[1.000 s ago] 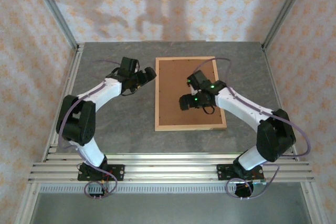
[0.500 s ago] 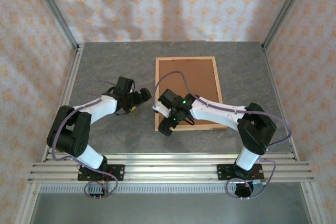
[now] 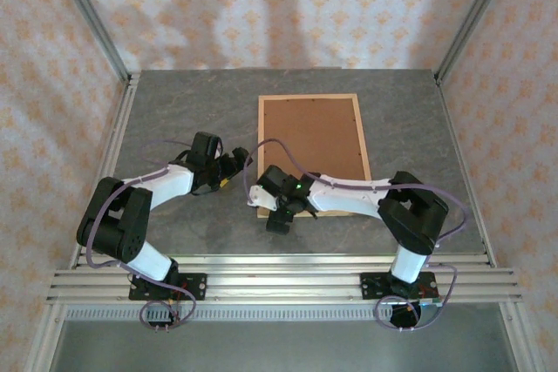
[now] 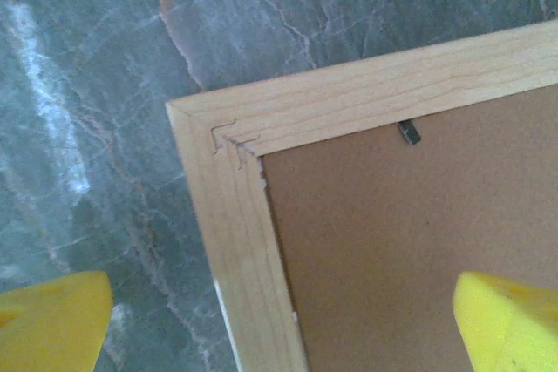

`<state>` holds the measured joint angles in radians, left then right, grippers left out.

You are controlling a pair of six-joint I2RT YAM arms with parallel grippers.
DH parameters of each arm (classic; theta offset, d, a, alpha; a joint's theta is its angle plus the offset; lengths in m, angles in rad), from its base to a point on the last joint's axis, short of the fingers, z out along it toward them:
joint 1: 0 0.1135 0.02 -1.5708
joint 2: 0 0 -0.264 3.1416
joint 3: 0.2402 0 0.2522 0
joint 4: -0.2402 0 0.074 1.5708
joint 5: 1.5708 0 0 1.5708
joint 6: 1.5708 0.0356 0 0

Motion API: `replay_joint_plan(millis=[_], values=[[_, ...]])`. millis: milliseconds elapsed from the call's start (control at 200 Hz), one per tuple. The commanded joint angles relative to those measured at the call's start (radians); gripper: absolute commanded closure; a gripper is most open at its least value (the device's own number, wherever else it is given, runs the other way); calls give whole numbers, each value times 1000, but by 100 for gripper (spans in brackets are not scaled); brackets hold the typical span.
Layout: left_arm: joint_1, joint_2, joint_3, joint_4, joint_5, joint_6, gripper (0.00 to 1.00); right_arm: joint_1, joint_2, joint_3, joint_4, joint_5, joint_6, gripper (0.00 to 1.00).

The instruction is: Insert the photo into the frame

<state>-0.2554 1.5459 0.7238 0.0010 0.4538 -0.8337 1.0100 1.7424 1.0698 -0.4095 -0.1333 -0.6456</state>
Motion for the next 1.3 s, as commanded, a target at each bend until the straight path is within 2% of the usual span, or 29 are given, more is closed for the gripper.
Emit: replay_joint_plan(millis=[0, 425, 566, 591, 606, 636, 651, 706, 866, 1131, 1296], values=[[-1, -37, -22, 34, 25, -15, 0, 5, 16, -23, 76, 56, -51, 0], [-1, -55, -47, 24, 28, -4, 0, 6, 146, -28, 55, 62, -55, 0], [0, -61, -46, 16, 22, 2, 0, 5, 177, -18, 42, 95, -48, 5], [0, -60, -46, 14, 22, 3, 0, 5, 182, -16, 38, 99, -49, 11], [0, -61, -46, 14, 22, 2, 0, 5, 185, -13, 33, 101, -51, 18], [2, -61, -46, 14, 22, 2, 0, 6, 194, -6, 27, 112, -47, 52], [2, -61, -46, 13, 22, 2, 0, 6, 199, -5, 28, 117, -44, 65], [2, -60, -47, 14, 20, 1, 0, 7, 211, 5, 12, 116, -44, 100], [4, -56, -49, 12, 19, -1, 0, 6, 220, 17, -12, 103, -31, 100], [5, -66, -54, 8, 27, -10, 0, 7, 135, 40, -6, 34, 4, 100], [5, -55, -97, 141, 108, -102, 0, 7, 83, 89, -39, 12, -5, 100]])
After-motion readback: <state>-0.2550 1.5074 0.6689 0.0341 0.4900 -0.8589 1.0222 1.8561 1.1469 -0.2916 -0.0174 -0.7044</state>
